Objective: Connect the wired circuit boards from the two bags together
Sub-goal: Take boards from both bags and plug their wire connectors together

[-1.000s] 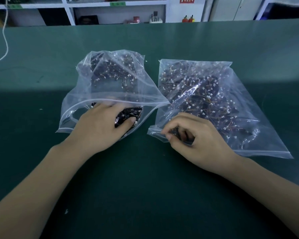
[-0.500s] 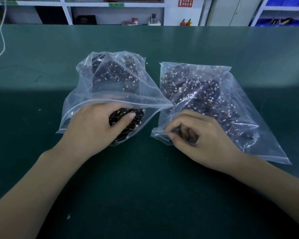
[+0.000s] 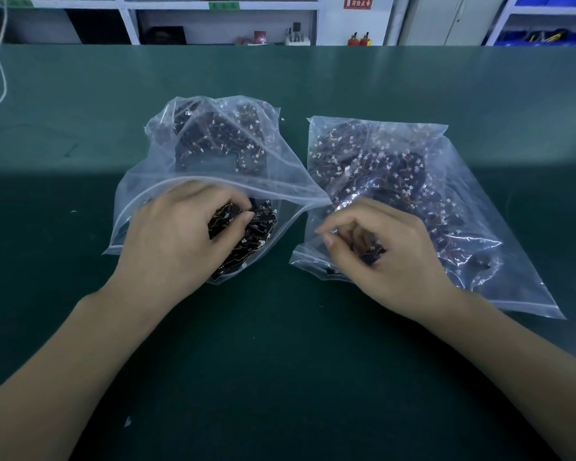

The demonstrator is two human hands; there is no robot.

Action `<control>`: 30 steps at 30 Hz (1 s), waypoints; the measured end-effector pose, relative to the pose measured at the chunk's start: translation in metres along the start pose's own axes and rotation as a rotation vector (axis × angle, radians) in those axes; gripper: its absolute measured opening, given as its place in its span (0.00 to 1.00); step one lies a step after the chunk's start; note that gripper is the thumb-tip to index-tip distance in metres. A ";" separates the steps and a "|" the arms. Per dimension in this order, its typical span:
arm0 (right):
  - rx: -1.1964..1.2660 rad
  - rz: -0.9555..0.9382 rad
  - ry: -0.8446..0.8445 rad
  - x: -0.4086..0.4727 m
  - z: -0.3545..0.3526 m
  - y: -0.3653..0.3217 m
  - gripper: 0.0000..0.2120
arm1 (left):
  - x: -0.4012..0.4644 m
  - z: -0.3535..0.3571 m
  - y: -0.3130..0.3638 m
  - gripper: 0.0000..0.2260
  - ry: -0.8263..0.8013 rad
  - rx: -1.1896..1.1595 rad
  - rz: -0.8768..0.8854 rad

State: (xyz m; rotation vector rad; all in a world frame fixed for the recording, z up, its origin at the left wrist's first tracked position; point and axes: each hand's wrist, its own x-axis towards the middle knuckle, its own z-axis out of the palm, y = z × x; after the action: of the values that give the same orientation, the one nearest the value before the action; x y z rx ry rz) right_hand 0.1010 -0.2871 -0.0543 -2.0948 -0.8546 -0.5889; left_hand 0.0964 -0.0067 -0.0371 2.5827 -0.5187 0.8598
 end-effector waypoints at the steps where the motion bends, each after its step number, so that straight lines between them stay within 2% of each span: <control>1: 0.005 -0.002 -0.002 0.000 0.000 0.000 0.04 | -0.001 0.002 -0.001 0.11 -0.031 0.033 -0.026; 4: 0.001 -0.013 -0.021 -0.001 0.002 -0.004 0.03 | -0.002 0.005 -0.003 0.09 -0.065 0.033 -0.062; 8: -0.004 -0.028 -0.045 -0.004 0.006 -0.009 0.03 | 0.000 0.000 -0.001 0.03 0.013 0.051 0.022; 11: -0.009 -0.026 -0.055 -0.003 0.007 -0.008 0.04 | 0.001 -0.002 0.002 0.05 0.070 0.060 0.074; 16: -0.004 -0.018 -0.060 -0.003 0.006 -0.007 0.04 | 0.000 -0.005 0.008 0.06 0.174 0.027 0.001; 19: -0.010 -0.027 -0.062 -0.004 0.005 -0.007 0.04 | 0.001 -0.007 0.011 0.07 0.194 0.055 0.015; 22: -0.017 -0.031 -0.062 -0.004 0.004 -0.007 0.04 | 0.002 -0.009 0.007 0.07 0.164 0.089 0.021; 26: -0.016 -0.014 -0.059 -0.003 0.002 -0.008 0.04 | 0.002 -0.010 0.005 0.10 -0.009 0.075 -0.021; 30: -0.003 -0.004 -0.085 -0.005 0.002 -0.007 0.04 | 0.002 -0.012 0.008 0.13 -0.071 0.080 -0.031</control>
State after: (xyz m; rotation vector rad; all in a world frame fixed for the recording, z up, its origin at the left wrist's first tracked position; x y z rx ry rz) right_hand 0.0928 -0.2840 -0.0554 -2.1336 -0.9056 -0.5065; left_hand 0.0883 -0.0084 -0.0248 2.6951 -0.4720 0.7973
